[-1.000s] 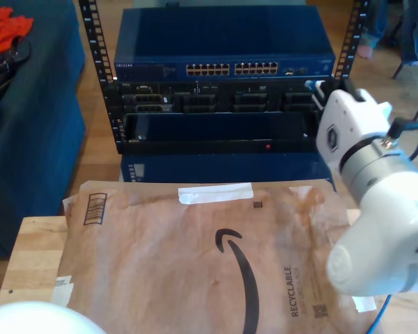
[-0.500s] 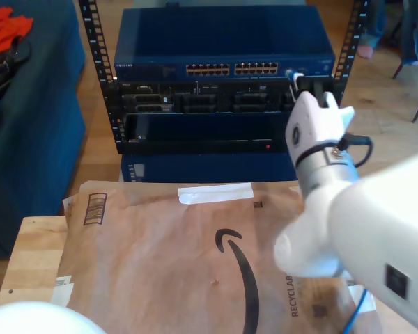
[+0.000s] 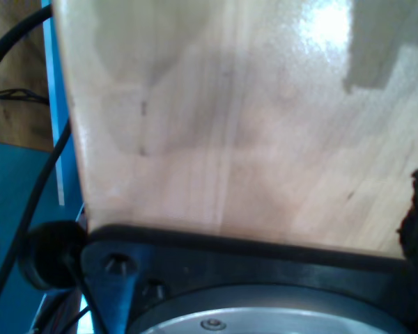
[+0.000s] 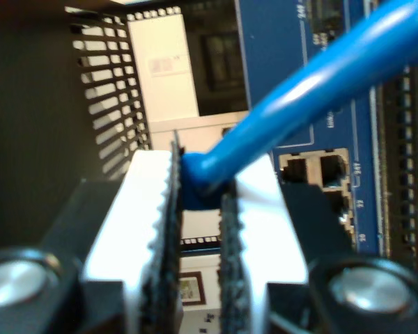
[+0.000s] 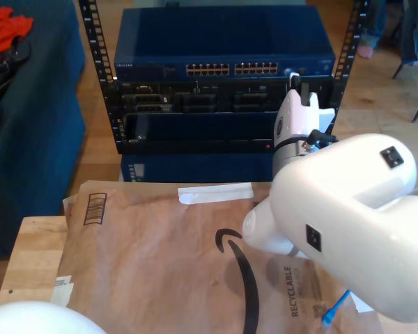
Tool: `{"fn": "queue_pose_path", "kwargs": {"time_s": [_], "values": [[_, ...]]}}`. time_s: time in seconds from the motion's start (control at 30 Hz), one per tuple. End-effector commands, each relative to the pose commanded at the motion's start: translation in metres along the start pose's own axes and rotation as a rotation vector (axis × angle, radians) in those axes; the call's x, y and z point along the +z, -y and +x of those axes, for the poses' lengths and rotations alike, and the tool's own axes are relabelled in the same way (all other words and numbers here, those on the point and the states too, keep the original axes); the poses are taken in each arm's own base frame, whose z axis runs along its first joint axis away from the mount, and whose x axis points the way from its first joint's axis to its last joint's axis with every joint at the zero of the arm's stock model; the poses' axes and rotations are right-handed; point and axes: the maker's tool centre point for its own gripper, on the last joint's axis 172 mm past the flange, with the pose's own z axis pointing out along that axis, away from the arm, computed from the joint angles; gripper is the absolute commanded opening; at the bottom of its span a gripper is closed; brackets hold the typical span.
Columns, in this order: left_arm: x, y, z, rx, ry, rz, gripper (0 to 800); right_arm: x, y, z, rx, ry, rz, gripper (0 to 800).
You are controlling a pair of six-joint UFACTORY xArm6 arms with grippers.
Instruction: Grab the cable and plug it in
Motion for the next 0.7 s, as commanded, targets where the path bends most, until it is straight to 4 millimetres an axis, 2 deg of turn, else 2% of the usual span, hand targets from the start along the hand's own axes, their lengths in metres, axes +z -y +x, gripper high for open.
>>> {"fn": "queue_pose_path", "kwargs": {"time_s": [0.17, 0.37, 0.7], "values": [[0.000, 0.000, 0.000, 0.001, 0.000, -0.001, 800, -0.002, -0.013, -0.009, 0.013, -0.015, -0.009, 0], [0.000, 0.000, 0.000, 0.002, 0.000, 0.000, 800, 0.010, -0.014, -0.022, 0.044, -0.024, 0.019, 0], [0.000, 0.000, 0.000, 0.001, 0.000, -0.001, 800, 0.020, -0.028, -0.027, 0.048, -0.026, 0.023, 0]]}}
